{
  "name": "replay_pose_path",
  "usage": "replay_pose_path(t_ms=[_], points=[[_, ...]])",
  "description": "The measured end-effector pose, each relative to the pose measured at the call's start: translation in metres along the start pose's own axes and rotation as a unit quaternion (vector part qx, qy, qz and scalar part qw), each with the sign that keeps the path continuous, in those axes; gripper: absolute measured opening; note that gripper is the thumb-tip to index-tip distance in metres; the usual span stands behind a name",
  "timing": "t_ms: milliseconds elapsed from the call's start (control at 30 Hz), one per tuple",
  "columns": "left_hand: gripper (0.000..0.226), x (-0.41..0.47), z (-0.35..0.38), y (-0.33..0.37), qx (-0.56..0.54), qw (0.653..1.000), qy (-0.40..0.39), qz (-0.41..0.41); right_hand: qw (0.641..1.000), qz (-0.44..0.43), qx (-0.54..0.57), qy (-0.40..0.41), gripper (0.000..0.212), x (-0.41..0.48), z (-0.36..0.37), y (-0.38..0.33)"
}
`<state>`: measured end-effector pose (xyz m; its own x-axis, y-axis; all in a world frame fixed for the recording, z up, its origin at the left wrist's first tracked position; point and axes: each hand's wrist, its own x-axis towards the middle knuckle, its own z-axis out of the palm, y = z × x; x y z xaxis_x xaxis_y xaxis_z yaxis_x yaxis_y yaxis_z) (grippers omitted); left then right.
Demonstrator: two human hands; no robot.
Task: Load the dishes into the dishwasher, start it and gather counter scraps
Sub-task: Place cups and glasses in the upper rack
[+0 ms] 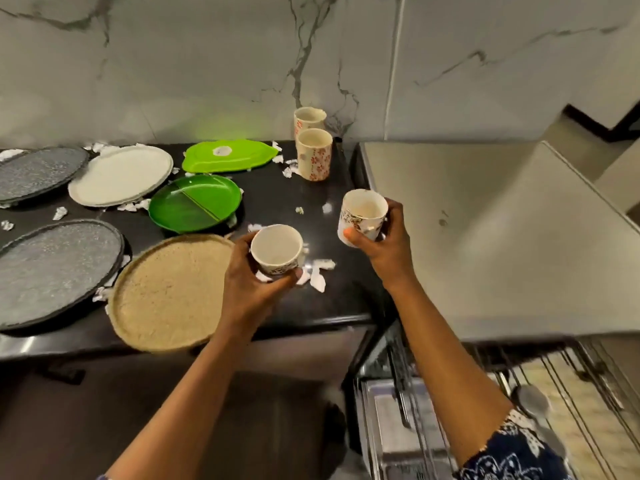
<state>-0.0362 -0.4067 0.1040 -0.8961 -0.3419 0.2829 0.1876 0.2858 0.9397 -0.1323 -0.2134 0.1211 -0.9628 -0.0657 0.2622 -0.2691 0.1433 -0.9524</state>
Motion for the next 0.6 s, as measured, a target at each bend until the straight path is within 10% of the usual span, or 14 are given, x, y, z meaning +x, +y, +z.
replay_pose_path(t_ms=[600], points=[[0.065, -0.241, 0.068, -0.005, -0.045, 0.962, -0.234, -0.136, 0.959, 0.237, -0.042, 0.148, 0.065, -0.308, -0.156, 0.035]])
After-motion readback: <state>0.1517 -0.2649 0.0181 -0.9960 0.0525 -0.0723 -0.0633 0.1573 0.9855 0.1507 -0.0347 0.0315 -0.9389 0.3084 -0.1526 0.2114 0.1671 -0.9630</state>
